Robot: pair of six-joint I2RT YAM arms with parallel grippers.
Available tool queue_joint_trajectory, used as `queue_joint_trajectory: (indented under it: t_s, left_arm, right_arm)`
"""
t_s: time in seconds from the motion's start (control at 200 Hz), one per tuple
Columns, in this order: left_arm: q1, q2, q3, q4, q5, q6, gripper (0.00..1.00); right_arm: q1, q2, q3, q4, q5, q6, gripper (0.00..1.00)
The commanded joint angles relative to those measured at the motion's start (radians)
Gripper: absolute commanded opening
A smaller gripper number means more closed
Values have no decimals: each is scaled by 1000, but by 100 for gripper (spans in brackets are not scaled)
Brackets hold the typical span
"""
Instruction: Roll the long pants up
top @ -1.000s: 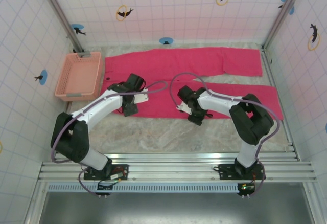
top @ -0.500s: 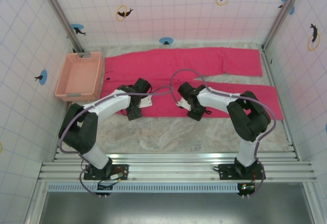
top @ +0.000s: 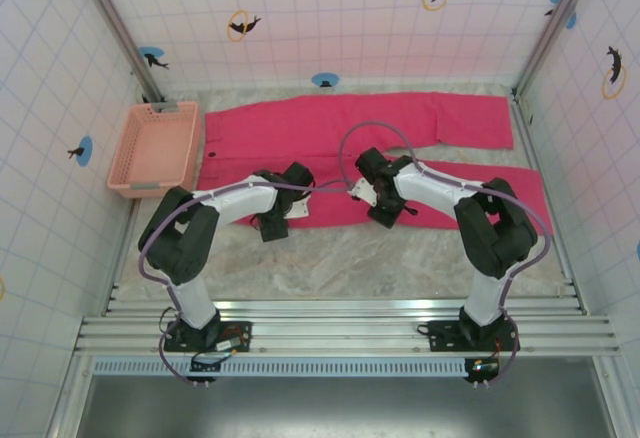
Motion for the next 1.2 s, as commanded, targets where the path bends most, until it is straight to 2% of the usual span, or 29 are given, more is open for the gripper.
queue_joint_trajectory:
  t_s: [0.0,0.025,0.045,0.08,0.095,0.11,0.325,0.46,0.55,0.676,0.906,0.961,1.121,1.196]
  left_arm:
    - [-3,73,31,1,17,-31,78]
    - [-3,84,46,-12,17,-32,63]
    - [-2,95,58,-22,18,-33,47]
    - [0,108,78,-36,15,-36,12]
    - [0,112,83,-38,12,-38,4]
    - [-1,115,86,-39,8,-41,1]
    - [6,126,97,-49,-35,-86,0]
    - [10,123,154,-166,-95,-123,0]
    - [11,65,183,-244,-149,-162,0]
    - [10,-22,161,-316,-131,-238,0]
    - [11,-56,85,-452,-57,-367,0]
    - [2,-72,105,-483,-31,-375,0]
    - [-15,-119,191,-576,-53,-401,0]
    - [-15,-133,242,-624,-19,-411,0]
  right_arm:
    - [-7,-59,35,-12,-43,-11,0]
    - [-7,-65,36,-13,-47,-14,0]
    - [-9,-69,37,-13,-48,-13,0]
    - [-12,-77,35,-14,-54,-14,0]
    - [-11,-80,35,-14,-58,-15,0]
    - [-13,-83,34,-16,-61,-17,0]
    - [-28,-100,28,-29,-88,-26,0]
    - [-29,-111,27,-67,-72,-45,0]
    - [-33,-119,23,-105,-68,-41,0]
    - [-27,-129,-13,-163,-69,-5,0]
    - [10,-176,-94,-267,-102,75,0]
    - [32,-185,-75,-308,-73,92,0]
    - [45,-182,-30,-438,-45,133,0]
    - [48,-217,-21,-457,-51,157,0]
